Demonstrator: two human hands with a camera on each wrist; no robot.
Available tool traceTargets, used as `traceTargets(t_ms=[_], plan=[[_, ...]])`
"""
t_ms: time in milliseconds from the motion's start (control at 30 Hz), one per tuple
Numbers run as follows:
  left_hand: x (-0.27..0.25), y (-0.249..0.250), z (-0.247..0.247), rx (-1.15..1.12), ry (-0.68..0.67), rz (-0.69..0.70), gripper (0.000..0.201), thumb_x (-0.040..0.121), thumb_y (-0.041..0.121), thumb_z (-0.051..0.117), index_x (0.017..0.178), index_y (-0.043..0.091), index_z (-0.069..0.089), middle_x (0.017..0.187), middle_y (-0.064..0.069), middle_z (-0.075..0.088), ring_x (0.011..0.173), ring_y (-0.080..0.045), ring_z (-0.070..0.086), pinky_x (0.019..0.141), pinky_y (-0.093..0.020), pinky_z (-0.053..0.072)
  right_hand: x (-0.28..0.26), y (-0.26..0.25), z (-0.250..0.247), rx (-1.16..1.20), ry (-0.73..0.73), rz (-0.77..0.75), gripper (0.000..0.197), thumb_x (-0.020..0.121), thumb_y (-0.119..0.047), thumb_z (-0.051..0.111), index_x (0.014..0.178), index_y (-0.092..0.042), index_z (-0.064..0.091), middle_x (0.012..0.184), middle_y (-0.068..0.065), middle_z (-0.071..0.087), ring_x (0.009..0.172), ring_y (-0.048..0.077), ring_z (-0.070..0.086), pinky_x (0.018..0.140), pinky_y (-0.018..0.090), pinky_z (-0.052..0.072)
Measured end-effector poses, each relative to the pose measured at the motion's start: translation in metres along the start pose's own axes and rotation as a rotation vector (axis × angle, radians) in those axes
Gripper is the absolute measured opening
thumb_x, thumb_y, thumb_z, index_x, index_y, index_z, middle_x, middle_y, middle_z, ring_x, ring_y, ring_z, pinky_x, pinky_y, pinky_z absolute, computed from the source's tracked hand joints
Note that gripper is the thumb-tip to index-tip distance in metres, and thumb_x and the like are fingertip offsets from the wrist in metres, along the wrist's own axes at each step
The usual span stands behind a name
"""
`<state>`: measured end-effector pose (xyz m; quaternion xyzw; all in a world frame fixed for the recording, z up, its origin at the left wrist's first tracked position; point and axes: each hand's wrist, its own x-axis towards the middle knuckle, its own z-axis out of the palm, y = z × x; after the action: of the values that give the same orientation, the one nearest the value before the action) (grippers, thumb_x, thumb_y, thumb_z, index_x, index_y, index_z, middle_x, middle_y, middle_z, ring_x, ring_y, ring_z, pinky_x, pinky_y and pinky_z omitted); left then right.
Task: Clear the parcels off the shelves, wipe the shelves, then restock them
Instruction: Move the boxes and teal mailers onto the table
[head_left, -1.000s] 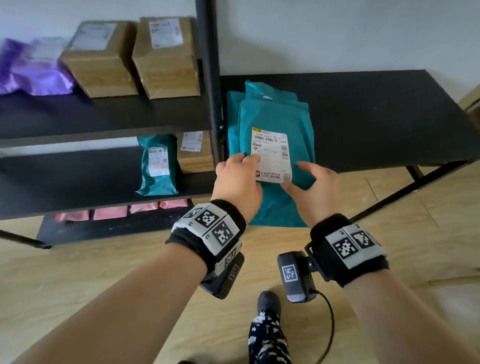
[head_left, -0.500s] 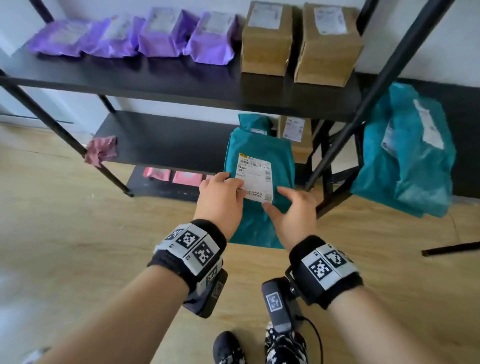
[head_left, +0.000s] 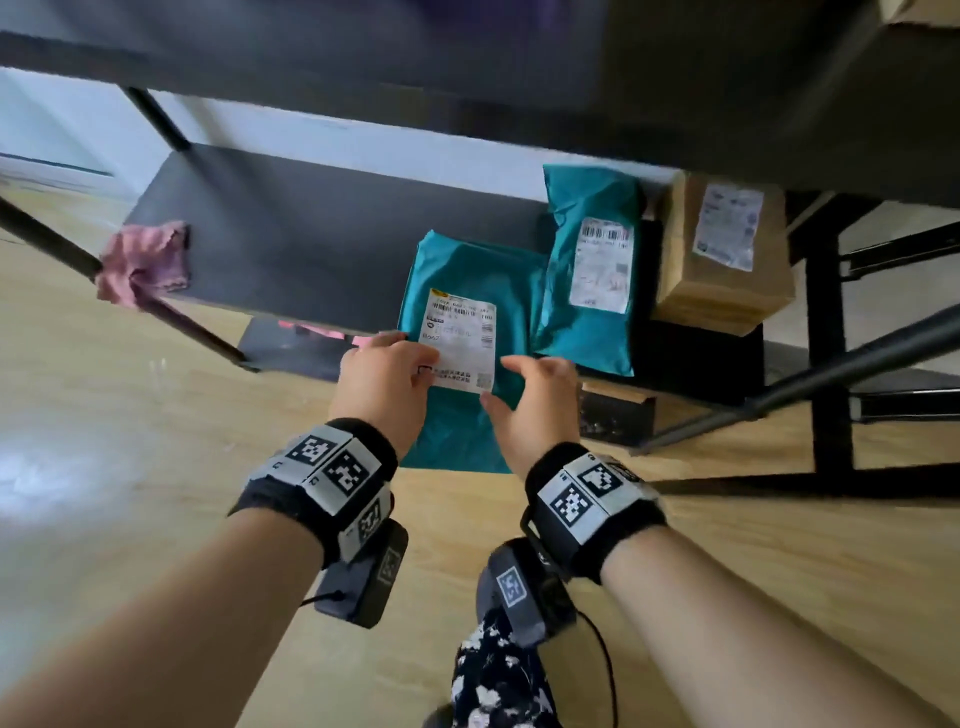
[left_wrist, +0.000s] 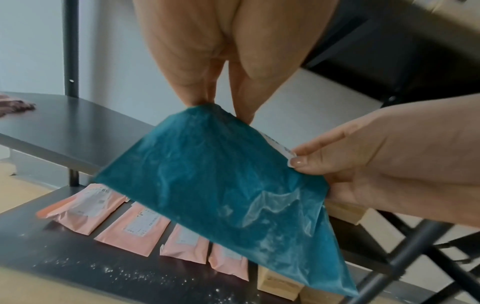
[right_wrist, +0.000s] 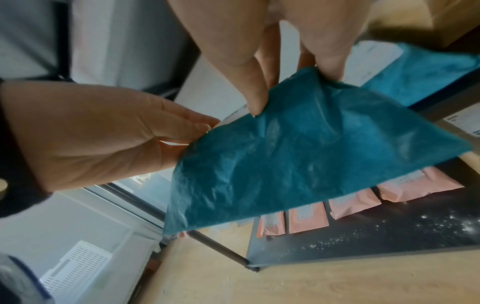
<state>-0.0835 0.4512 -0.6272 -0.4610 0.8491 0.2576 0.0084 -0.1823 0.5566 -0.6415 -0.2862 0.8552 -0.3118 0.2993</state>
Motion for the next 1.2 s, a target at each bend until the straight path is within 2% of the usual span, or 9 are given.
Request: traceTargets(t_ms=[200,300,367,533,667,767,900,1033,1200], plan=[[0.088,-0.042,0.055,0.02,-0.001,0.023,0.029,0.092,0.016,0.053,0.119,0.017,0.065,0.136,-0.008,0.05,0.122,-0.033,0.045,0.106,-0.04,0.038,0.089,0.03,0.054,-0.11,0.041,-0.058,0.044,0.088,-0.015,0.062,0.13,-0.008,0.051,0.124,0.012,0.036,0.116,0.022,0.038,0.083,0.004,0.016],[0.123,-0.056,0.076,0.03,0.007,0.081,0.034,0.091,0.013,0.053,0.124,0.016,0.061,0.14,-0.008,0.047,0.126,-0.035,0.042,0.106,-0.043,0.037,0.122,0.039,0.069,-0.22,0.085,-0.094,0.039,0.086,-0.01,0.062,0.124,-0.003,0.054,0.128,0.014,0.032,0.119,0.027,0.038,0.094,0.011,0.021],[0.142,-0.063,0.084,0.052,-0.001,0.114,0.039,0.09,0.01,0.052,0.128,0.016,0.057,0.144,-0.009,0.04,0.13,-0.035,0.037,0.108,-0.043,0.035,0.139,0.041,0.076,-0.298,0.092,-0.12,0.04,0.087,-0.009,0.059,0.126,-0.004,0.052,0.141,0.014,0.024,0.128,0.029,0.033,0.101,0.017,0.022],[0.176,-0.071,0.094,0.132,-0.081,0.221,0.043,0.088,0.011,0.052,0.13,0.014,0.049,0.145,-0.007,0.035,0.131,-0.032,0.034,0.103,-0.043,0.039,0.166,0.041,0.083,-0.466,0.033,-0.148,0.046,0.093,-0.028,0.052,0.133,-0.006,0.042,0.157,0.007,-0.005,0.138,0.028,0.018,0.111,0.027,0.018],[0.191,-0.077,0.097,0.273,-0.221,0.248,0.064,0.095,0.025,0.048,0.15,0.017,0.014,0.158,-0.001,0.005,0.146,-0.021,0.006,0.119,-0.033,0.012,0.177,0.041,0.086,-0.69,-0.031,-0.142,0.068,0.095,-0.044,0.043,0.148,-0.008,0.019,0.159,-0.001,-0.001,0.145,0.029,-0.005,0.119,0.041,0.003],[0.201,-0.077,0.093,0.357,-0.237,0.263,0.065,0.098,0.035,0.04,0.151,0.02,0.006,0.159,0.001,-0.002,0.146,-0.018,0.001,0.12,-0.035,0.005,0.185,0.036,0.087,-0.762,-0.046,-0.107,0.071,0.096,-0.05,0.035,0.15,-0.01,0.012,0.159,0.0,0.001,0.144,0.025,-0.018,0.117,0.045,-0.006],[0.203,-0.074,0.086,0.418,-0.229,0.272,0.061,0.099,0.038,0.035,0.151,0.023,0.006,0.159,0.004,-0.007,0.146,-0.015,-0.002,0.119,-0.037,0.002,0.187,0.024,0.088,-0.7,-0.038,-0.07,0.071,0.097,-0.048,0.034,0.149,-0.006,0.011,0.159,0.007,0.004,0.146,0.024,-0.01,0.119,0.04,-0.004],[0.197,-0.076,0.086,0.404,-0.198,0.296,0.057,0.1,0.034,0.032,0.151,0.024,0.008,0.159,0.004,-0.004,0.146,-0.013,-0.002,0.119,-0.033,0.001,0.185,0.022,0.093,-0.651,-0.09,-0.132,0.063,0.1,-0.039,0.03,0.15,-0.009,0.007,0.159,0.006,-0.002,0.146,0.02,-0.007,0.119,0.034,-0.002],[0.199,-0.076,0.089,0.451,-0.252,0.28,0.057,0.101,0.034,0.03,0.151,0.024,0.004,0.159,0.003,-0.003,0.146,-0.014,0.001,0.118,-0.033,0.002,0.191,0.026,0.097,-0.591,-0.151,-0.105,0.058,0.101,-0.034,0.032,0.15,-0.008,0.011,0.159,0.006,-0.001,0.146,0.02,0.0,0.118,0.032,0.009]])
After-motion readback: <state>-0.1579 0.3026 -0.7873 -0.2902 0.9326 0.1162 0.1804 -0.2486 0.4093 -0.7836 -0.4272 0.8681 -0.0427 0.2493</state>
